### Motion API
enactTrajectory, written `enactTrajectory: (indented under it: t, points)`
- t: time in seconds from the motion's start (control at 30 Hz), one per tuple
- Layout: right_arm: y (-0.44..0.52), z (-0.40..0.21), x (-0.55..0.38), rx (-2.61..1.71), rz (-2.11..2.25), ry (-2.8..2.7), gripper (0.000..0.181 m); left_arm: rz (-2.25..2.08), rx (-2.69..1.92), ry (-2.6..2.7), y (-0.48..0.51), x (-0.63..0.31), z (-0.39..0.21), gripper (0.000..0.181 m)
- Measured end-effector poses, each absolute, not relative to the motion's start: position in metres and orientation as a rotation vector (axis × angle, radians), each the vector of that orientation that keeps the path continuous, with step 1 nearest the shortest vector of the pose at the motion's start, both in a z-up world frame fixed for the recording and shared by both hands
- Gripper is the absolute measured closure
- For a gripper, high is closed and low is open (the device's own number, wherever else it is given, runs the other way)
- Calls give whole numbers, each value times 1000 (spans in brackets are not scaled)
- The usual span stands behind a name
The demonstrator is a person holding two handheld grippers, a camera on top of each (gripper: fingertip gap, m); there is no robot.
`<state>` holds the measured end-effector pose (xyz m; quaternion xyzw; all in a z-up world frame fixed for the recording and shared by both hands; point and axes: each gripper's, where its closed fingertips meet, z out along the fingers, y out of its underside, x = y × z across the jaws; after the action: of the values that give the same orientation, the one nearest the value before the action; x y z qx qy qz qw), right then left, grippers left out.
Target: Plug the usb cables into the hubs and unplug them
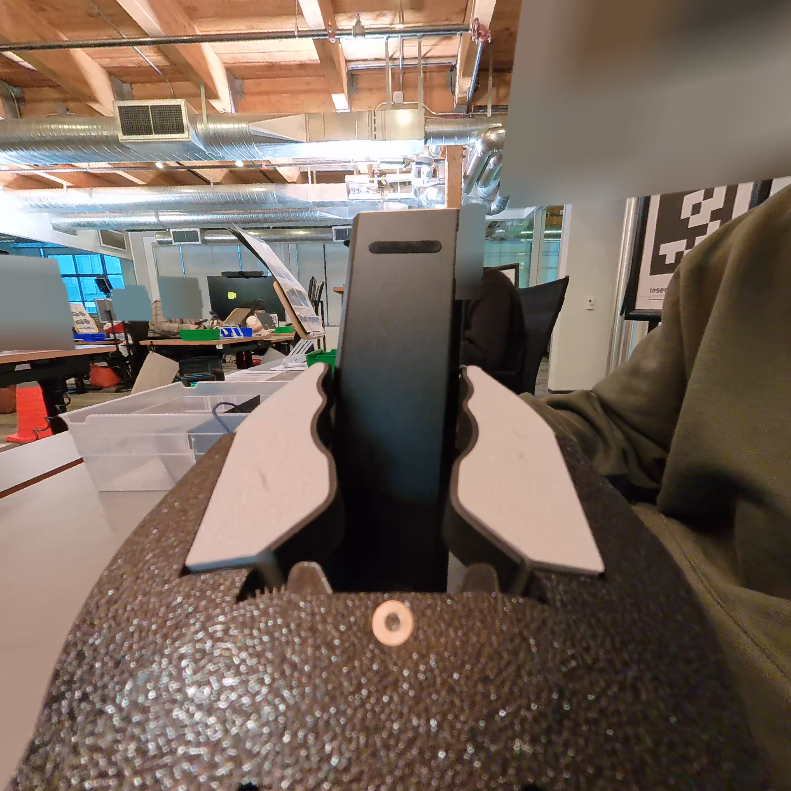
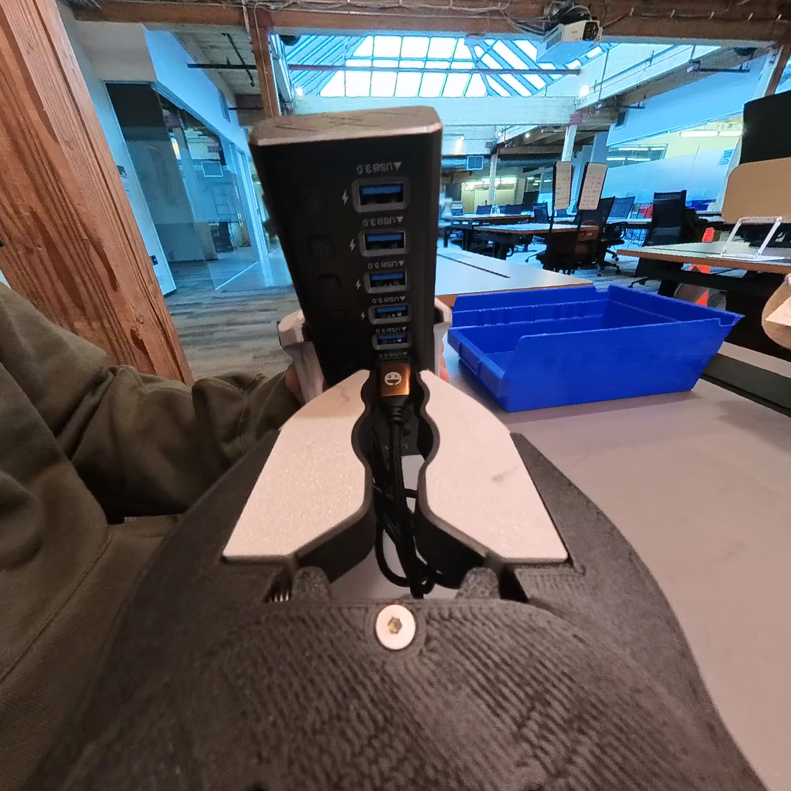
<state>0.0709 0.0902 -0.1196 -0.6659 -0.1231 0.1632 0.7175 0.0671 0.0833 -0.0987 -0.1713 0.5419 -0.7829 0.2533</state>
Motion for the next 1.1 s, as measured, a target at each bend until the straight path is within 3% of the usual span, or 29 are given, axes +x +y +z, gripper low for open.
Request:
enactTrajectory:
  t: [0.6,1.1]
  points:
    - [78,-141,65,-1691,340,-488,166,-1738,-444,1945,55,69,-153,116]
    - [79,-144,78,-1666,321,-457,165,-1719,-484,1851,57,83,-152,122]
